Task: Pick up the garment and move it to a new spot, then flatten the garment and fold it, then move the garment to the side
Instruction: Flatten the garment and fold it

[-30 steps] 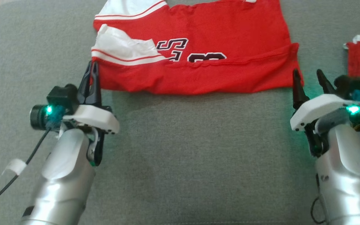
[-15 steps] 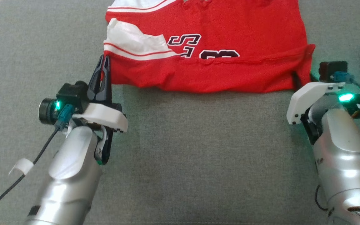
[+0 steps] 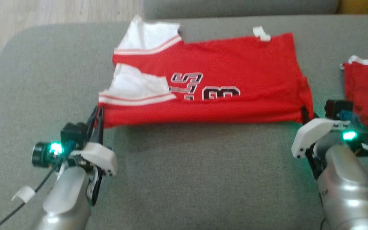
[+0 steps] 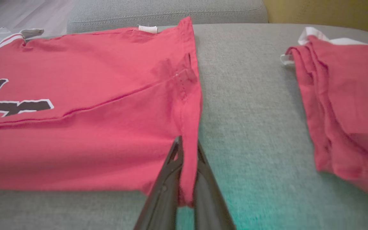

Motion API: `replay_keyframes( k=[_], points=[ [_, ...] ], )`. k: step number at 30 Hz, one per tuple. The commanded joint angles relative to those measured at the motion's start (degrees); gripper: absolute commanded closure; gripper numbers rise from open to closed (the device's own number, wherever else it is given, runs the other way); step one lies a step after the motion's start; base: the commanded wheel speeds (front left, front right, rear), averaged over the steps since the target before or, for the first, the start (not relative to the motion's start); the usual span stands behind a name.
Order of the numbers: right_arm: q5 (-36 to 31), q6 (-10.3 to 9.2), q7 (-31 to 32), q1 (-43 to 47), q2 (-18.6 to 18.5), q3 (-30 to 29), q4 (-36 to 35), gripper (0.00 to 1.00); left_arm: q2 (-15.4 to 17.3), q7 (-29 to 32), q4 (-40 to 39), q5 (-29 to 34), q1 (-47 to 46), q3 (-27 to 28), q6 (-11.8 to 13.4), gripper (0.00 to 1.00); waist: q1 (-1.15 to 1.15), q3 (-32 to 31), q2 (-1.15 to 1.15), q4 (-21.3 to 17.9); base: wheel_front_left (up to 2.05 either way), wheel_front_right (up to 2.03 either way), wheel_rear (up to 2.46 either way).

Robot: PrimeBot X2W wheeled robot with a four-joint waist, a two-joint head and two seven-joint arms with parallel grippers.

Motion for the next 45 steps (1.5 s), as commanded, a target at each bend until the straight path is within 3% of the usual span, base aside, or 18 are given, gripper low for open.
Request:
replay_keyframes(
  k=[1, 6, 11, 22, 23, 24, 25, 26, 27, 28, 32, 39, 45],
  points=[
    [0.93, 0.37, -0.19, 0.48, 0.16, 1.51, -1.36, 1.0, 2.73, 0.45, -0.73, 0.19, -0.37, 1.48, 0.03, 1.0, 0.0, -2.71, 0.0, -0.63, 0.0, 0.0, 0.0],
    [3.66, 0.37, 3.53, 4.8, 0.16, 3.17, -2.42, 1.0, 3.5, 3.35, -0.41, -0.28, 3.55, 0.16, -1.11, 1.0, 0.0, -6.79, 0.0, -1.06, 0.0, 0.0, 0.0],
    [6.89, 0.37, 7.18, 10.47, 0.16, 3.89, -7.98, 1.0, 4.34, 6.79, -2.65, -1.22, 8.25, -0.79, -1.8, 1.0, 0.0, -9.65, 0.0, -1.48, 0.0, 0.0, 0.0],
    [13.91, 0.37, 10.8, 19.61, 0.16, 5.87, -25.06, 1.0, 4.39, 10.34, -9.62, -2.21, 11.81, -1.39, -0.14, 1.0, 0.0, -7.67, 0.0, -2.04, 0.0, 0.0, 0.0],
    [14.39, 0.37, 10.45, 19.92, 0.16, 5.87, -26.36, 0.55, 4.27, 10.38, -9.74, -2.23, 11.59, -1.47, -0.07, 1.0, 0.0, -7.32, 0.0, -2.01, 0.0, 0.0, 0.0],
    [15.09, 0.37, 10.02, 20.18, 0.16, 5.91, -27.52, 0.04, 4.08, 10.36, -9.8, -2.35, 11.32, -1.46, -0.01, 1.0, 0.0, -7.0, 0.0, -2.01, 0.0, 0.0, 0.0],
    [16.07, 0.37, 9.58, 20.38, 0.16, 5.96, -28.43, 0.0, 3.94, 10.29, -9.79, -2.41, 11.01, -1.42, 0.13, 1.0, 0.0, -6.7, 0.0, -2.05, 0.0, 0.0, 0.0],
    [16.95, 0.37, 9.02, 20.53, 0.16, 6.12, -29.18, 0.0, 3.77, 9.87, -9.82, -2.48, 10.68, -1.23, 0.47, 0.75, 0.0, -6.45, 0.0, -2.09, 0.0, 0.0, 0.0],
    [17.24, 0.37, 8.18, 20.7, 0.16, 6.31, -29.97, 0.0, 3.64, 9.26, -9.87, -2.43, 10.37, -1.03, 0.91, 0.07, 0.0, -6.22, 0.0, -2.13, 0.0, 0.0, 0.0],
    [17.62, 0.37, 7.13, 20.88, 0.16, 6.19, -30.67, 0.0, 3.44, 8.56, -9.93, -2.49, 10.1, -0.75, 1.36, 0.0, 0.0, -6.04, 0.0, -2.17, 0.0, 0.0, 0.0],
    [20.11, 0.37, 1.66, 21.63, 0.16, 6.71, -32.86, 0.0, 2.72, 4.1, -10.9, -2.8, 9.33, 0.36, 2.41, 0.0, 0.0, -5.63, 0.0, -2.32, 0.0, 0.0, 0.0],
    [23.95, 0.37, -8.02, 23.4, 0.16, 10.73, -35.77, 0.0, 1.67, -1.9, -15.98, -3.44, 8.86, 2.74, 2.02, 0.0, 0.0, -4.21, 0.0, -3.18, 0.0, 0.0, 0.0],
    [24.27, 0.37, -10.29, 21.24, 0.16, 13.33, -37.97, 0.0, 4.24, -2.4, -21.84, -1.77, 3.29, 4.98, -0.44, 0.0, 0.0, 0.64, 0.0, -6.02, 0.0, 0.0, 0.0]
  ],
)
